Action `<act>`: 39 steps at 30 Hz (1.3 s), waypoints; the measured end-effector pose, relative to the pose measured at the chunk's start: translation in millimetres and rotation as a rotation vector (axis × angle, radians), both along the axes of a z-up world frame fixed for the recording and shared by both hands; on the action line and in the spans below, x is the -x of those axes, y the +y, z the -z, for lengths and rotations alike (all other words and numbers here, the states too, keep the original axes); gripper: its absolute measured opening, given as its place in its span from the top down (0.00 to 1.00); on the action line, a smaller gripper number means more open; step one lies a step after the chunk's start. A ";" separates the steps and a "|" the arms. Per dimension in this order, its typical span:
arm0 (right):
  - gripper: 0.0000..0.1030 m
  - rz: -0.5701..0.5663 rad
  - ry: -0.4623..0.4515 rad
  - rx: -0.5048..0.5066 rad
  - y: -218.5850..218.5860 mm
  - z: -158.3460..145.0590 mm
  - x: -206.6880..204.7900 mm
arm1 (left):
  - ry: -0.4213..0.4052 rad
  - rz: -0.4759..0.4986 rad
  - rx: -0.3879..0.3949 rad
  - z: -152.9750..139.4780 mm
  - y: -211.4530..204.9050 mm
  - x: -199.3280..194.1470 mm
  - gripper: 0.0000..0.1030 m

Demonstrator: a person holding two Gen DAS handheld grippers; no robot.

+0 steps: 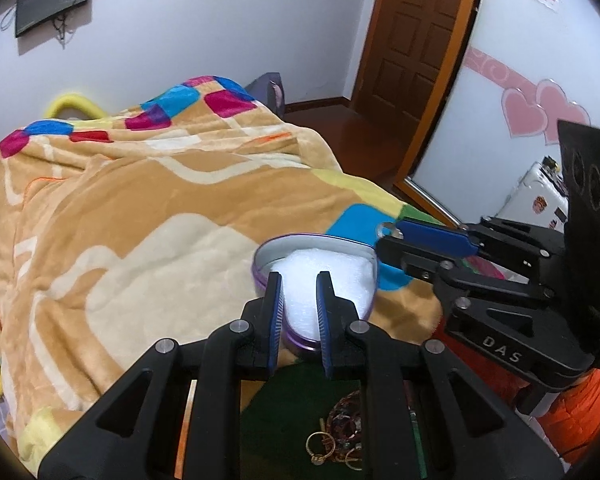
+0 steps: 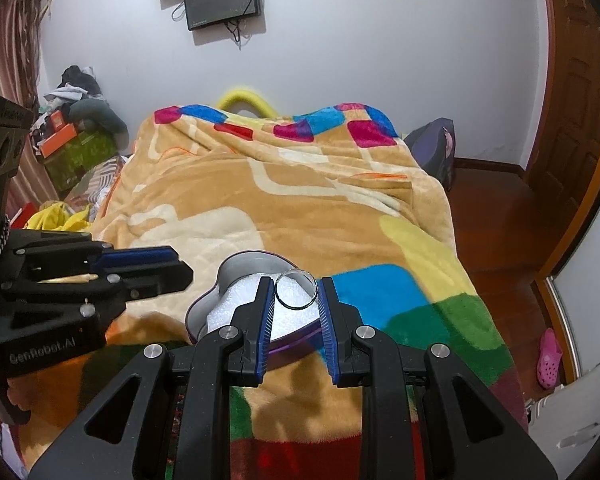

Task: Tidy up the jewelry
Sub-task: 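Carry the silver ring with the right tool into the heart tin, then grasp a gold ring from the pile with the left tool, lift toward tin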

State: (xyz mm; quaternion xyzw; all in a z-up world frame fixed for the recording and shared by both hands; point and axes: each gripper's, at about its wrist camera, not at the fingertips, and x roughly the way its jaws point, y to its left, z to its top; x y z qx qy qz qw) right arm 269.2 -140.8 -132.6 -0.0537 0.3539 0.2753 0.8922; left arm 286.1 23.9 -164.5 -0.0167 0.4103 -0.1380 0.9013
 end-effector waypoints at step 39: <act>0.80 -0.013 0.011 0.014 -5.1 -0.8 18.9 | 0.196 -0.032 0.022 58.2 15.5 77.8 0.83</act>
